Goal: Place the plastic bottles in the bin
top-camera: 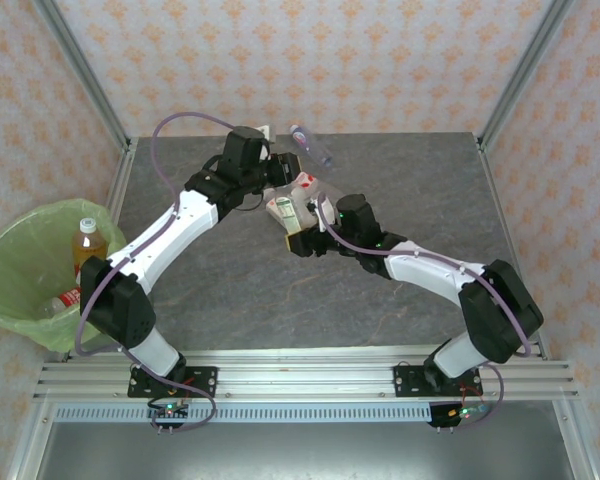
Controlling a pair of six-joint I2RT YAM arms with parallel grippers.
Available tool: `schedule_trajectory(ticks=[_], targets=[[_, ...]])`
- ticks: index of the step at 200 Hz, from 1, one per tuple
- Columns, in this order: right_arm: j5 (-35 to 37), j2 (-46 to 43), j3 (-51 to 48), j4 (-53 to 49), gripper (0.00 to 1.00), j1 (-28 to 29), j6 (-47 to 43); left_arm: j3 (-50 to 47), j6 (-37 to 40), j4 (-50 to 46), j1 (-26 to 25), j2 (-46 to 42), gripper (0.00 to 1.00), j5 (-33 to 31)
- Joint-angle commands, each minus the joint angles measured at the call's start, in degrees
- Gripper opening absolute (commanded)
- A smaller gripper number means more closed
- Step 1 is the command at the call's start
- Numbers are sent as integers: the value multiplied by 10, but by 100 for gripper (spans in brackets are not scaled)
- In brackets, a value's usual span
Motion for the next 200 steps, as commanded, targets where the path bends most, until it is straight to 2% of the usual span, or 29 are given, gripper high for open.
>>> schedule_trajectory(ticks=[1, 22, 36, 45, 84, 109, 140, 200], targets=[[39, -8, 15, 27, 62, 2, 6, 8, 17, -22, -4, -17, 0, -38], [51, -19, 4, 27, 79, 1, 0, 13, 17, -33, -3, -19, 0, -55], [65, -29, -5, 26, 87, 1, -7, 14, 18, -39, -4, -24, 0, -66], [77, -39, -12, 23, 100, 2, -12, 14, 19, -42, -4, -28, 0, -76], [170, -95, -50, 22, 99, 2, -50, 7, 29, -56, -2, -46, 0, -117], [272, -120, -73, 31, 99, 1, -73, -2, 43, -55, -2, -63, 0, -147], [409, -134, -100, 69, 99, 1, -58, -3, 54, -65, -2, -83, 0, -187], [487, -131, -123, 95, 99, -4, 5, -4, 73, -90, -1, -120, 0, -225]])
